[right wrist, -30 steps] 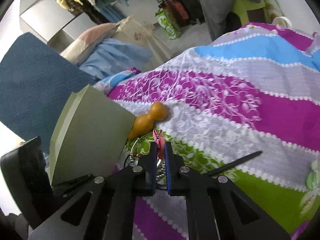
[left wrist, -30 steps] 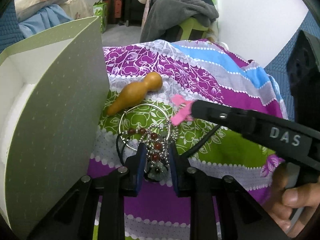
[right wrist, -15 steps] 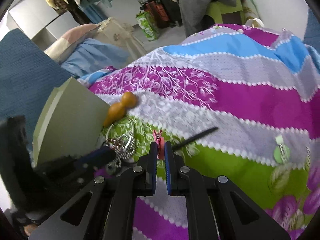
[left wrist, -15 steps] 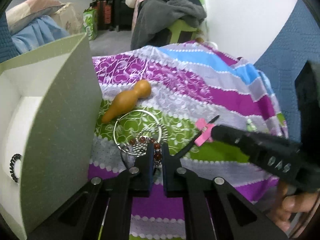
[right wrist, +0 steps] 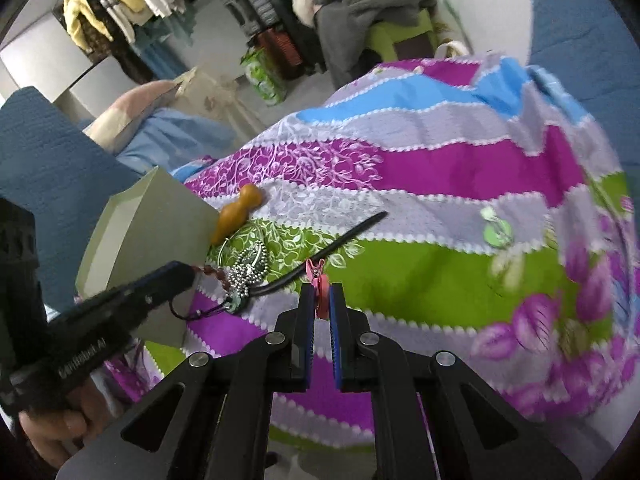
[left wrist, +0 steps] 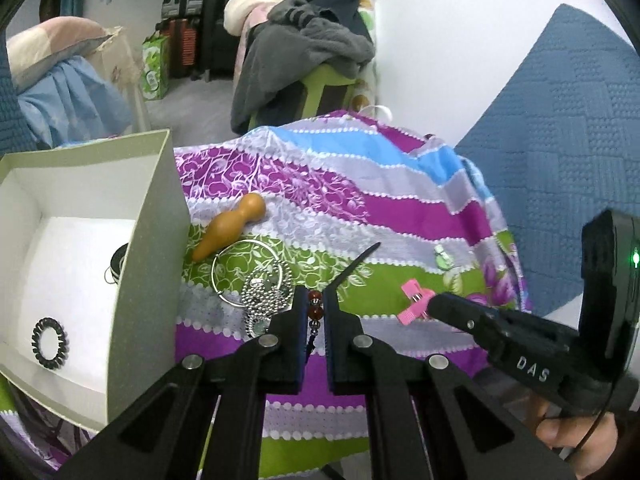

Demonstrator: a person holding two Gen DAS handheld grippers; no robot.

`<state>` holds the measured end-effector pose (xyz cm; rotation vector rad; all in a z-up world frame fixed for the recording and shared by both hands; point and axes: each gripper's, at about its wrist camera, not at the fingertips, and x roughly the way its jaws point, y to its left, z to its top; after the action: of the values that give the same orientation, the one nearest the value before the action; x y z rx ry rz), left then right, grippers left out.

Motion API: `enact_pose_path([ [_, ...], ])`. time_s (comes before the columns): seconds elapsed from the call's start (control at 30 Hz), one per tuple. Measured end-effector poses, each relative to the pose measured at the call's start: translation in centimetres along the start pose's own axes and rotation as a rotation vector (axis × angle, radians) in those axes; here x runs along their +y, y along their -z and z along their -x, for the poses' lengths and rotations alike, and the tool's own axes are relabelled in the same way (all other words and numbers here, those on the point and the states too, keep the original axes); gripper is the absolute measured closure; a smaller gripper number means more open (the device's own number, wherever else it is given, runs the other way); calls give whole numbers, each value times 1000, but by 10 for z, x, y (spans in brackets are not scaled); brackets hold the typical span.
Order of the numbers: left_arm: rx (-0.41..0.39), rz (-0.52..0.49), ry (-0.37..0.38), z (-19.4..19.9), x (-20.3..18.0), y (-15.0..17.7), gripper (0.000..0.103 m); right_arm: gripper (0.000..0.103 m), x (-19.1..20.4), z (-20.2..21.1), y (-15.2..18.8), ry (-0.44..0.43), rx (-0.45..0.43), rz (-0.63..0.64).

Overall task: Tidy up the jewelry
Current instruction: 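Carry bracelet in left gripper and pink clip in right gripper over the box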

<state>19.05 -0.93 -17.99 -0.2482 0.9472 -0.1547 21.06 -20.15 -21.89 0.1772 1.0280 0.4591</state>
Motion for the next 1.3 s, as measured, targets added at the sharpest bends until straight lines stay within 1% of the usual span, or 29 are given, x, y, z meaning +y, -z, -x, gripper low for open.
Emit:
enact_pose_path([
  [0.1, 3, -2, 21, 7, -2, -1, 98, 98, 3, 9, 4, 19, -16, -8],
  [0.13, 4, -3, 25, 9, -2, -1, 98, 98, 6, 13, 4, 50, -24, 7],
  [0.23, 15, -6, 37, 15, -5, -2, 98, 98, 13, 16, 2, 102, -25, 40],
  [0.37, 18, -12, 55, 27, -7, -7, 98, 98, 20, 24, -3, 155, -28, 69],
  [0.47, 16, -35, 64, 37, -12, -13, 98, 98, 26, 32, -8, 170, -38, 81],
  [0.7, -22, -88, 76, 70, -16, -37, 98, 98, 48, 56, -24, 174, -81, 97],
  [0.93, -92, -113, 72, 115, -3, -65, 98, 98, 88, 88, -51, 164, -154, 138],
  [1.13, -134, -113, 49, 150, 22, -82, 98, 98, 124, 104, -69, 160, -194, 186],
  [1.3, -155, -107, 28, 172, 50, -87, 98, 98, 160, 104, -76, 138, -212, 228],
])
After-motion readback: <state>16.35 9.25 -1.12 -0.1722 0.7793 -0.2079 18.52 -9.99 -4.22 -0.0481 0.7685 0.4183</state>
